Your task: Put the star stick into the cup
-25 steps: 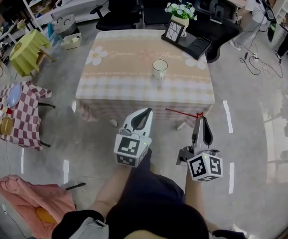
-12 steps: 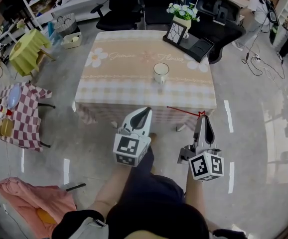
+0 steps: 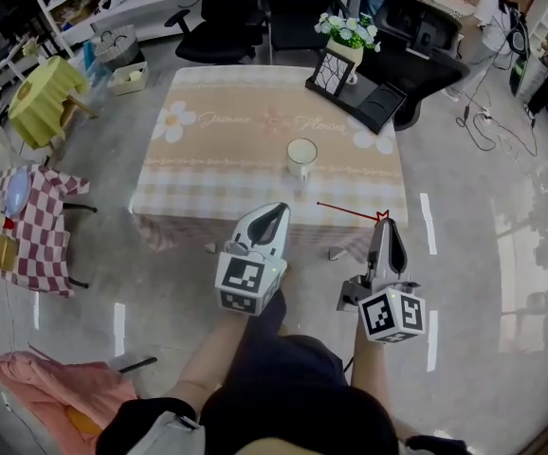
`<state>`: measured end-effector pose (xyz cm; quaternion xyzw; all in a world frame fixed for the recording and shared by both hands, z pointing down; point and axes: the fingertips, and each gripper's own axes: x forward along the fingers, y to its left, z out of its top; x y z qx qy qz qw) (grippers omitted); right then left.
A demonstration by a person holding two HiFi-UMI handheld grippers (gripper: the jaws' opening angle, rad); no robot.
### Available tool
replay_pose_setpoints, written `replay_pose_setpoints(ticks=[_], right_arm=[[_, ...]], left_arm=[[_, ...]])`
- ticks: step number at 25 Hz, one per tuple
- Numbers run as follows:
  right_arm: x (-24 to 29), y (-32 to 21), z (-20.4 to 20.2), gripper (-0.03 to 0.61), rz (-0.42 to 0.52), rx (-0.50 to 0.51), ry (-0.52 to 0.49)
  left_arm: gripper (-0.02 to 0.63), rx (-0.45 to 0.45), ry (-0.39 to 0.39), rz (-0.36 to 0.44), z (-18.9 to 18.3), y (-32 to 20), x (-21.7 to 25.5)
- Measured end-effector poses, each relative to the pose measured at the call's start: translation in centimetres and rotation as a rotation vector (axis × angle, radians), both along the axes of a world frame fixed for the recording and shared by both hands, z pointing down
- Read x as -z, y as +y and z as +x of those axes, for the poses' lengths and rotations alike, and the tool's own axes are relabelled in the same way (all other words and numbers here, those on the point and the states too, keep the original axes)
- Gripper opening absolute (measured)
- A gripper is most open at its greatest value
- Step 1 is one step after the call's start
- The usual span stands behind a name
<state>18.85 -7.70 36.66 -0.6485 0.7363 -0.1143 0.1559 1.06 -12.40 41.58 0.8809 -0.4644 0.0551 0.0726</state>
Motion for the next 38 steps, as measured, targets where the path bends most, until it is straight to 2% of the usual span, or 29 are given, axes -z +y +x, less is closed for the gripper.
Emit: replay_pose_setpoints(ticks=[17,38], right_arm=[[0.6,-9.2,1.6,0.018,-0.003,-0.067,-0.002],[0.1,-16.5,2.2,0.018,-0.001,-0.171,-0.002]], left_arm=[[0.012,-0.036,-0.017,0.005,0.6,-10.5,0.7],[0.012,-0.147,-0.008,-0.013,1.9,-19.5,-0.8]])
